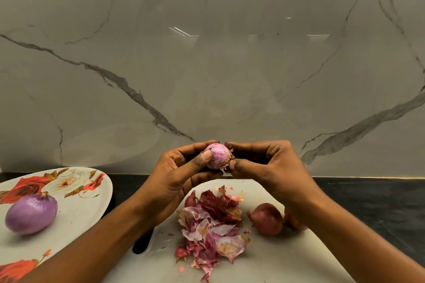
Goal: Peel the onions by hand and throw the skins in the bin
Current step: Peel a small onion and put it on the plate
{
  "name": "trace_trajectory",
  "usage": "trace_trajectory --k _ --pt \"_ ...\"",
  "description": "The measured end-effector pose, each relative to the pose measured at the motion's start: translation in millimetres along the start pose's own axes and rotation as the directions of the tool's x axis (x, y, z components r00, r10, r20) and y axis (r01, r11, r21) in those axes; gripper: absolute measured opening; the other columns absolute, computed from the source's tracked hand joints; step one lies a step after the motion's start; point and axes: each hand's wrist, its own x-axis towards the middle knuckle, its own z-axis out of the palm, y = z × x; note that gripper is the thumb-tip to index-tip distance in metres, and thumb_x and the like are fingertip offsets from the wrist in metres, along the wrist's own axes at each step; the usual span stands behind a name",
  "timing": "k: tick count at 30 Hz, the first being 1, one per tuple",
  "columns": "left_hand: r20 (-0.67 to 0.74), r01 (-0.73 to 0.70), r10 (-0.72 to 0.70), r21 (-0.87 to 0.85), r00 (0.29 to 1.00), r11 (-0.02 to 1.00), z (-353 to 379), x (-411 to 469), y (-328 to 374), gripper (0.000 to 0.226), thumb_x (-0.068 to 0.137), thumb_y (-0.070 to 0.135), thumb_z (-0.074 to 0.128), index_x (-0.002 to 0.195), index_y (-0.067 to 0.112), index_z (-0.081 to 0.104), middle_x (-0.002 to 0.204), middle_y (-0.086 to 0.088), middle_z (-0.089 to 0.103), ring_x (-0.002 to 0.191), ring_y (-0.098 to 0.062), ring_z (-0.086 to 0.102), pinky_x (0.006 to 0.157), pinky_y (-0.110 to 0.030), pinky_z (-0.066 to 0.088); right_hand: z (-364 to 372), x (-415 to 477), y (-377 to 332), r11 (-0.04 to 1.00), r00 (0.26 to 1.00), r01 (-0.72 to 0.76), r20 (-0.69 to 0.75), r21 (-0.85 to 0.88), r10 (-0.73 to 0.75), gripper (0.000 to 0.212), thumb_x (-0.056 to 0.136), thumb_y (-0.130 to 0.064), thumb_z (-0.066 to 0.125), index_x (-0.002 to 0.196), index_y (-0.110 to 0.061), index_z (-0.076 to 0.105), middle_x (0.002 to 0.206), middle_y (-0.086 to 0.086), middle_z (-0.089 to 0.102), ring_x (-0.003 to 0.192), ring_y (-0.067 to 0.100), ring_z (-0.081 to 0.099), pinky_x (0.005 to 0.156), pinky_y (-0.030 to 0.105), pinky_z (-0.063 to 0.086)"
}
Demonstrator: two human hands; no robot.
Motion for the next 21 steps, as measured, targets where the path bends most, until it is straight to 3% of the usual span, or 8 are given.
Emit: trace_trajectory --k 5,11,17,21 --pt "-0.008 0.004 -0.004 0.001 1.000 1.000 -0.4 0.0 -0.8 0.042 0.089 0.017 0.066 0.129 0.007 0.069 0.126 -0.017 0.074 0.116 -0.035 0.073 0.088 -0.033 0.064 1.1 -1.6 1.4 0.999 0.999 0.026 -0.023 -0.031 -0.027 0.033 0.085 -0.002 0.081 0.117 -0.013 0.079 0.104 -0.001 0.082 0.098 0.014 0.079 0.083 0.025 0.063" --pt "0.001 -0.002 0.002 0.032 1.000 0.999 -1.4 -1.1 -1.3 0.042 0.088 0.019 0.067 0.128 0.007 0.070 0.125 -0.015 0.075 0.116 -0.034 0.073 0.091 -0.035 0.063 0.8 -0.5 1.0 0.999 0.999 0.033 -0.018 -0.014 -0.034 0.045 0.071 -0.026 0.083 0.114 -0.012 0.080 0.103 0.002 0.082 0.097 0.019 0.080 0.087 0.037 0.065" --pt "0.002 -0.002 0.001 0.041 1.000 0.999 0.6 -1.5 -1.4 0.041 0.088 0.018 0.066 0.127 0.006 0.069 0.124 -0.016 0.075 0.115 -0.033 0.073 0.089 -0.033 0.064 4.2 -6.2 -1.2 0.981 0.989 0.142 -0.017 -0.134 -0.145 0.041 0.075 -0.034 0.082 0.112 -0.019 0.080 0.104 -0.006 0.082 0.096 0.012 0.079 0.084 0.031 0.065" --pt "-0.011 0.008 -0.008 0.027 1.000 1.000 1.0 -0.6 -1.3 0.042 0.088 0.018 0.066 0.128 0.006 0.069 0.124 -0.017 0.075 0.114 -0.034 0.073 0.088 -0.033 0.064 5.4 -5.8 2.0 0.948 0.980 0.175 -0.049 -0.267 -0.195 0.030 0.089 -0.012 0.081 0.118 -0.017 0.079 0.108 -0.008 0.081 0.098 0.006 0.078 0.087 0.029 0.064"
